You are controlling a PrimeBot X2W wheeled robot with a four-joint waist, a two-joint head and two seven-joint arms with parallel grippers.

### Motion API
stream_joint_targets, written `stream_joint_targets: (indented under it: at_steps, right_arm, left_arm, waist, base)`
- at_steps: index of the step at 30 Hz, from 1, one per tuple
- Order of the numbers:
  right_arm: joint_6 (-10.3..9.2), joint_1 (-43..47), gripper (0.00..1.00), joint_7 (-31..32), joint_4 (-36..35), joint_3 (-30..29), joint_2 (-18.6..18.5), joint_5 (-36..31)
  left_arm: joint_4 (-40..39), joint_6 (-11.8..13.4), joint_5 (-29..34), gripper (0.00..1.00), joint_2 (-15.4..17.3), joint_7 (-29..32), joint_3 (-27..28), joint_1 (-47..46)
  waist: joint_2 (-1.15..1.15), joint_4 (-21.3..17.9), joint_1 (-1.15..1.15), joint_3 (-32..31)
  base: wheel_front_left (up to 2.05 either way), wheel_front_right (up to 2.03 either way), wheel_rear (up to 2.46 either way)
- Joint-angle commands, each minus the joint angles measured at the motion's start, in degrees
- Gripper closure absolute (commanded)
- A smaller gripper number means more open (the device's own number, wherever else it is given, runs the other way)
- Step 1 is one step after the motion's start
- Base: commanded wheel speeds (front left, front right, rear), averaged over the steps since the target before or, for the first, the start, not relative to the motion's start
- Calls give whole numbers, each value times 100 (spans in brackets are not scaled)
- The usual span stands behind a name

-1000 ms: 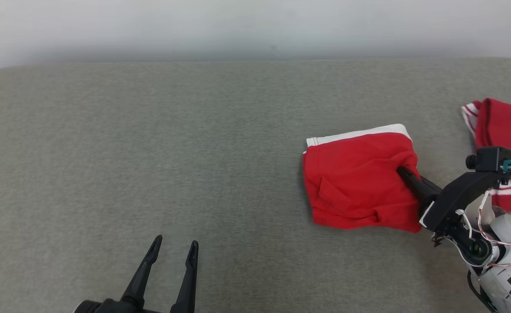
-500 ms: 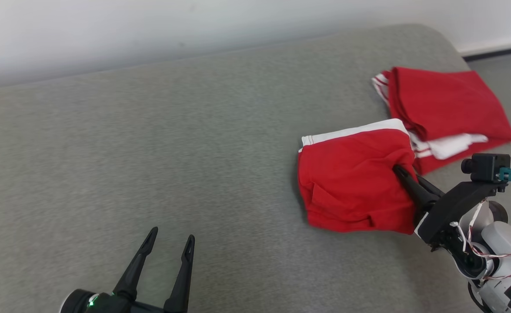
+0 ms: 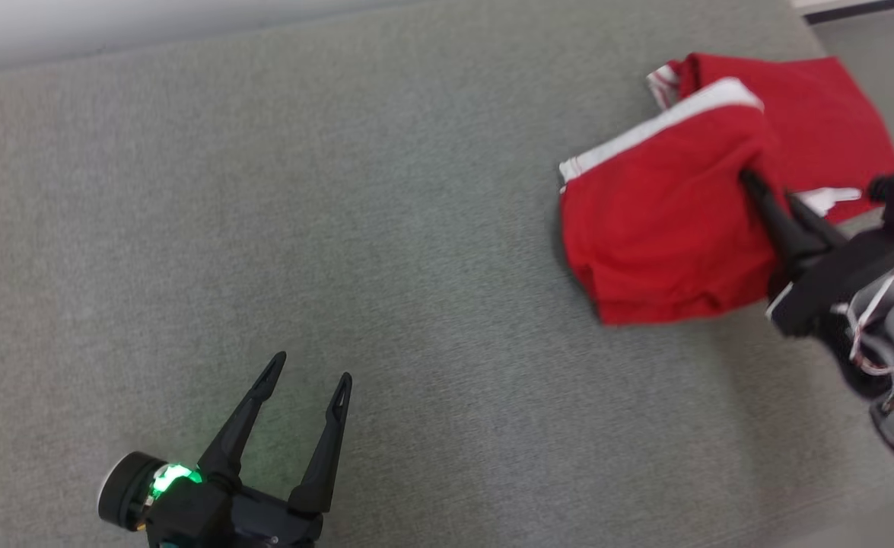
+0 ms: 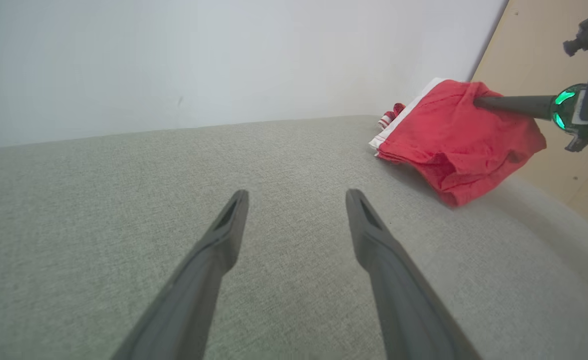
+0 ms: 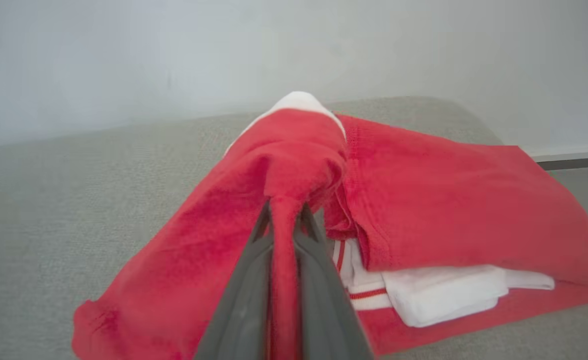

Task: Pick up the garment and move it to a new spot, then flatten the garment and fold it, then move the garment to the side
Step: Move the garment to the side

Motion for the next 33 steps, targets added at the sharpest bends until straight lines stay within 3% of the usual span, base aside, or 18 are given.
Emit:
stream_joint_targets:
  at_steps: [1, 18, 25, 32, 33]
  right_arm:
    - [-16, -181, 100, -11, 25, 19, -104, -36]
    - [-16, -1019, 100, 429, 502, -306, -1363, -335]
    - [-16, -1089, 100, 477, 986, -511, -1489, -751]
    - [-16, -1244, 100, 348, 1636, -844, -1372, -1396]
    - [-16, -1262, 75, 286, 1772, -924, -1326, -1492]
  left_arm:
    - [-30, 3, -36, 0, 42, -16, -21, -113]
    - [-213, 3, -174, 0, 282, -15, -46, -555]
    - [-217, 3, -187, 0, 375, -16, -52, -668]
    - [-223, 3, -194, 0, 409, -15, -74, -680]
    - [-214, 3, -191, 0, 404, -16, -82, -687]
  waist:
    - [0, 215, -1, 296]
    - [0, 613, -1, 945]
    - [0, 725, -1, 1066]
    - [0, 779, -1, 1065]
    - [0, 788, -1, 1052]
  base:
    - [0, 0, 0]
    - [0, 0, 0]
    - [0, 0, 0]
    - [0, 0, 0]
    - [0, 0, 0]
